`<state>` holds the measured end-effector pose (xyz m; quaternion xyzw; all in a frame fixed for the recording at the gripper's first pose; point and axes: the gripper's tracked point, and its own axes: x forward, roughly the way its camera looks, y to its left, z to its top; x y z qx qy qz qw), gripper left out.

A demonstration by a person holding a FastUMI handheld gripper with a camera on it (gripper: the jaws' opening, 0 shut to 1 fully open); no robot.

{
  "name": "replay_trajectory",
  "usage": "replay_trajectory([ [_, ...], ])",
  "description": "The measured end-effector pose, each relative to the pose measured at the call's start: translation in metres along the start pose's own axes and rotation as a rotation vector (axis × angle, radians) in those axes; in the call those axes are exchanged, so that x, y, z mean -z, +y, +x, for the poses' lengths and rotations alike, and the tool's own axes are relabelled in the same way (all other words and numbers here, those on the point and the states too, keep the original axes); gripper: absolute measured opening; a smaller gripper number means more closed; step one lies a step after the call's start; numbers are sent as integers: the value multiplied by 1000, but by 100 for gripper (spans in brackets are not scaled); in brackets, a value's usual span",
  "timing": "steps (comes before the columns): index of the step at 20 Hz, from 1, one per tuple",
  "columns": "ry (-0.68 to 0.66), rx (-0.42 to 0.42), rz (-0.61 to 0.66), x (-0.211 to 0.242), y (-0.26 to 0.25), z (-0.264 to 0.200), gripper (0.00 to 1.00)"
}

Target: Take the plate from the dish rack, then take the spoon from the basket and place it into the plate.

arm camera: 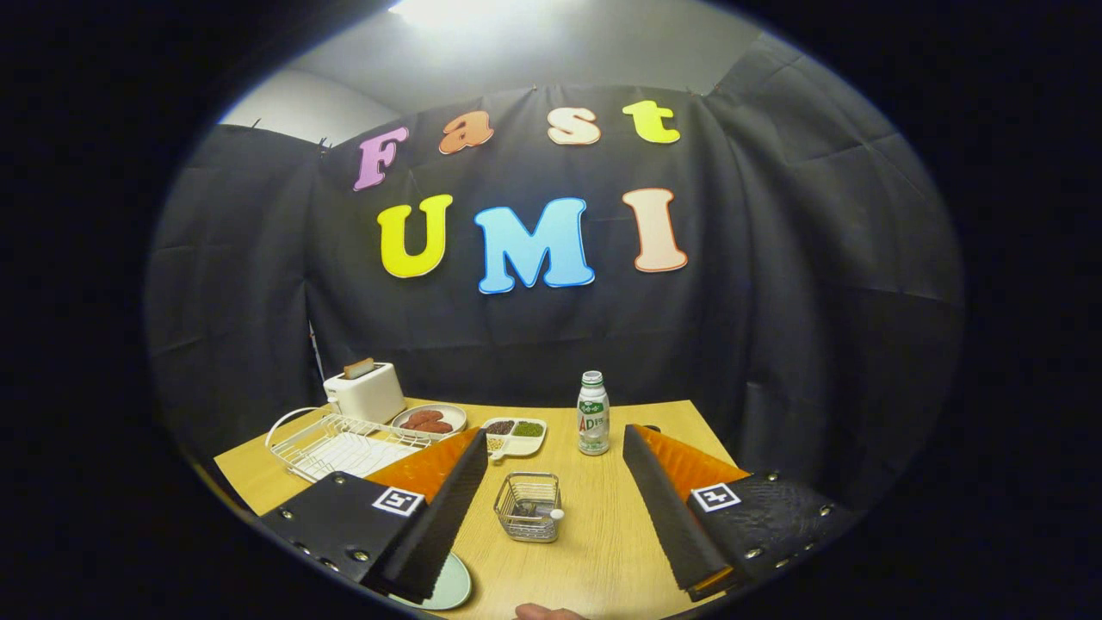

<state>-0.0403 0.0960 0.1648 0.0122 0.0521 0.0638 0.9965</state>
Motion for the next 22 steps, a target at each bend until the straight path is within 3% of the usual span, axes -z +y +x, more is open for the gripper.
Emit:
replay_trajectory([
  [10,-53,39,-4,80,-8,69,91],
  [12,-23,3,10,97,-1,76,77],
  [13,-13,38,10,104,-9,81,61],
  [15,-9,3,45,109,-4,95,29],
  [19,-3,-14,68,120,-1,109,29],
  [20,6,-31,68,115,2,102,15],
  [22,19,-43,70,113,9,99,9],
])
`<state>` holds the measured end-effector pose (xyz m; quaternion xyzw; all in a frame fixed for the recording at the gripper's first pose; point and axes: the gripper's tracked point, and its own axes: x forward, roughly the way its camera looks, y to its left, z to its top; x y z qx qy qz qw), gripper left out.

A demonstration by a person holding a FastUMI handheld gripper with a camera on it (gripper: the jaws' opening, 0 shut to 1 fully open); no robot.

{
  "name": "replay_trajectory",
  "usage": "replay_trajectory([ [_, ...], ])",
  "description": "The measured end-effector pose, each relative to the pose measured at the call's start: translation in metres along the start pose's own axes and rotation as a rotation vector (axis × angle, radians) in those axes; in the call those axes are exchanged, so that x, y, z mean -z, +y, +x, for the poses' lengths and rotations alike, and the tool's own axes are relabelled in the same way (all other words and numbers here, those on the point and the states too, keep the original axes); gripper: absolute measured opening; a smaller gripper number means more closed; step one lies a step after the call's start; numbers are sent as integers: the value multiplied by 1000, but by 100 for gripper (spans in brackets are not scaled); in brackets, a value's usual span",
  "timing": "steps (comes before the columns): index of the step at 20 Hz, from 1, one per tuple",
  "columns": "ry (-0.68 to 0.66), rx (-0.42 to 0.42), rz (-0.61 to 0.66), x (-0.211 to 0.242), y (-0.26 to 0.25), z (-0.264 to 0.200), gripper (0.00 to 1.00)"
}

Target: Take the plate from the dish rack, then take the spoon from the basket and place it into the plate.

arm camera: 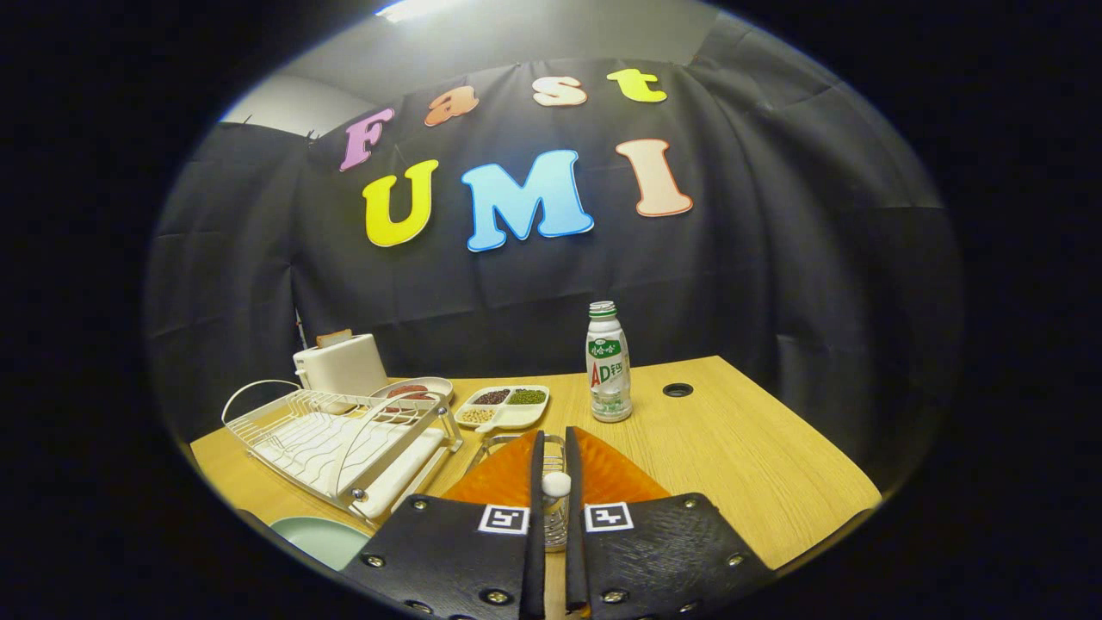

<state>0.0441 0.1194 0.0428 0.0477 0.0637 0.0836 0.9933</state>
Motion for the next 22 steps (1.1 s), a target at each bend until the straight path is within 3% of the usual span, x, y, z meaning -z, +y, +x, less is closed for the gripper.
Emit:
replay_trajectory([
  [8,12,20,1,-42,9,-26,9],
  [10,18,32,-22,-58,8,-35,5],
  [22,48,-7,-58,-127,50,-90,5],
])
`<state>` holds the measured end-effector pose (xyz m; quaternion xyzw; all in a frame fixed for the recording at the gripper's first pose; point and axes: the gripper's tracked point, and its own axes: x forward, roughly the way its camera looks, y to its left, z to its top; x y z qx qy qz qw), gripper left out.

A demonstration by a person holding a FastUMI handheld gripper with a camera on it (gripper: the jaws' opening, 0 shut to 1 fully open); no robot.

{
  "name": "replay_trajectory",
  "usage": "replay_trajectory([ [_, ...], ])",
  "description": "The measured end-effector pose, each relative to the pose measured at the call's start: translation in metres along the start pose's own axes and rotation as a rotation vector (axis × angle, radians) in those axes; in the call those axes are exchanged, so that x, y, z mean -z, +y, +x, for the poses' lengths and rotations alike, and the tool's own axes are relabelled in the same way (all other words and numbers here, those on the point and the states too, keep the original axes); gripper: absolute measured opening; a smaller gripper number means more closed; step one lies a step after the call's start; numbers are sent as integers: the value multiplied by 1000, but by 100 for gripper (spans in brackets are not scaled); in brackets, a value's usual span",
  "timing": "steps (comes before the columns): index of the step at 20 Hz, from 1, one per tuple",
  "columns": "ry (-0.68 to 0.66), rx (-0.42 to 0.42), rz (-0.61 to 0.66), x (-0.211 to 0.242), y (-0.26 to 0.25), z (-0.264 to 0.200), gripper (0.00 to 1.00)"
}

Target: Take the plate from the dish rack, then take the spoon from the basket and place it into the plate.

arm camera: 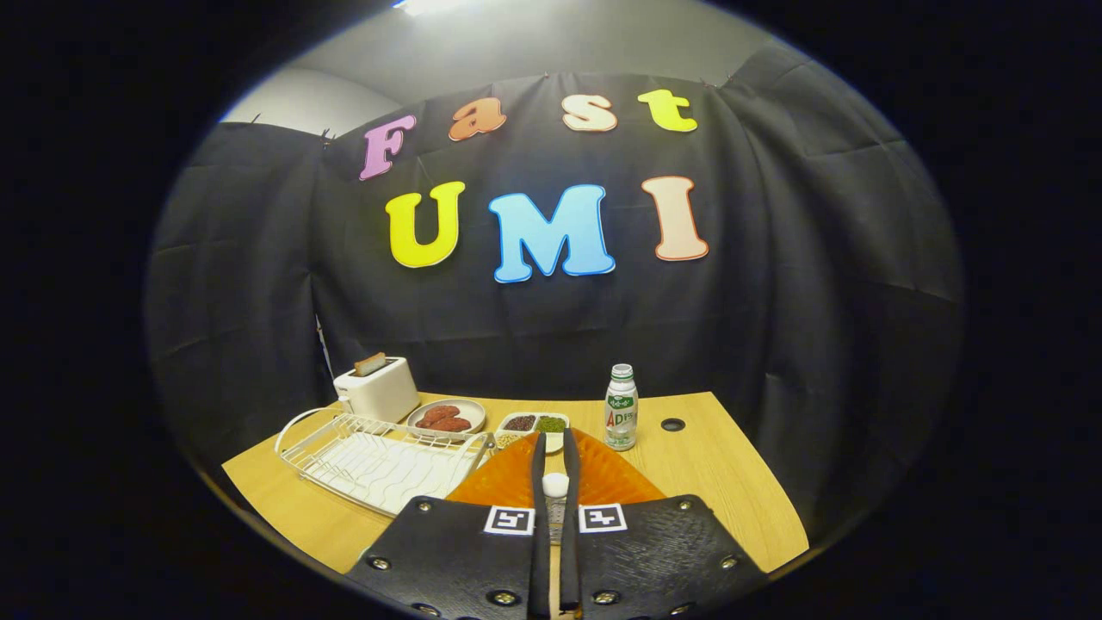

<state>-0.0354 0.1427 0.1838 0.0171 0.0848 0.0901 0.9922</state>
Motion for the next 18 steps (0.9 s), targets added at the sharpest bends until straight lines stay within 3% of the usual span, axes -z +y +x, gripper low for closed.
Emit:
replay_trajectory([
  [5,38,-21,-27,-3,11,-27,5],
  [18,254,-155,-56,74,91,-43,5],
])
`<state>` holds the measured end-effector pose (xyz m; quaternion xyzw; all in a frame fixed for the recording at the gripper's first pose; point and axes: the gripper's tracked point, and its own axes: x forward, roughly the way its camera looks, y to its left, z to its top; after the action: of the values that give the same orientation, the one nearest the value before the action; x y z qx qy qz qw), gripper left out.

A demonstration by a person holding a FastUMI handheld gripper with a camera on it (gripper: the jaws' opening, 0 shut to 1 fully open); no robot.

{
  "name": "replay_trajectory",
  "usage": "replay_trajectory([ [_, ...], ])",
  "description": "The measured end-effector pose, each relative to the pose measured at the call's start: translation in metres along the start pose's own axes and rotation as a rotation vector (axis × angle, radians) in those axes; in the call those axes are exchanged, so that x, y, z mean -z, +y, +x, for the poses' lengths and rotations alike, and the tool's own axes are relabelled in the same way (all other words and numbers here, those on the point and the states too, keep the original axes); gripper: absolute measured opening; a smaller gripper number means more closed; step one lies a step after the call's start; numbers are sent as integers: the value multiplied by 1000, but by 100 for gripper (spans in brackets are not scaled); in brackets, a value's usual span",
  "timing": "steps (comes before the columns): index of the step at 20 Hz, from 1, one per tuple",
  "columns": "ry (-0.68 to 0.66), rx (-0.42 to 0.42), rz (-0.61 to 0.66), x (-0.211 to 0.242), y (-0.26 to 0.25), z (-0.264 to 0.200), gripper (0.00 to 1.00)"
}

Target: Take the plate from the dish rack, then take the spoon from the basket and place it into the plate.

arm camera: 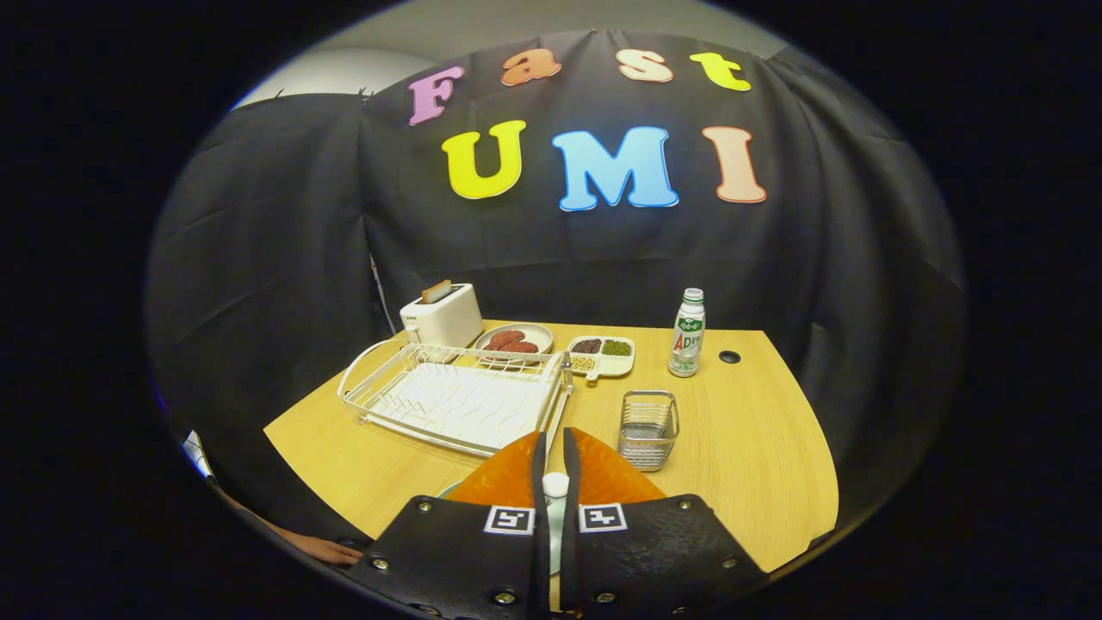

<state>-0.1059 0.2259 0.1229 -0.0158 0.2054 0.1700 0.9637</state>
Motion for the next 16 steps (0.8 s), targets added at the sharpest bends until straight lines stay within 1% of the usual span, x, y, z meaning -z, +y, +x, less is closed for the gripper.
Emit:
replay_trajectory([
  [10,85,-84,-45,25,48,33,5],
  [16,113,-115,-62,35,69,46,5],
])
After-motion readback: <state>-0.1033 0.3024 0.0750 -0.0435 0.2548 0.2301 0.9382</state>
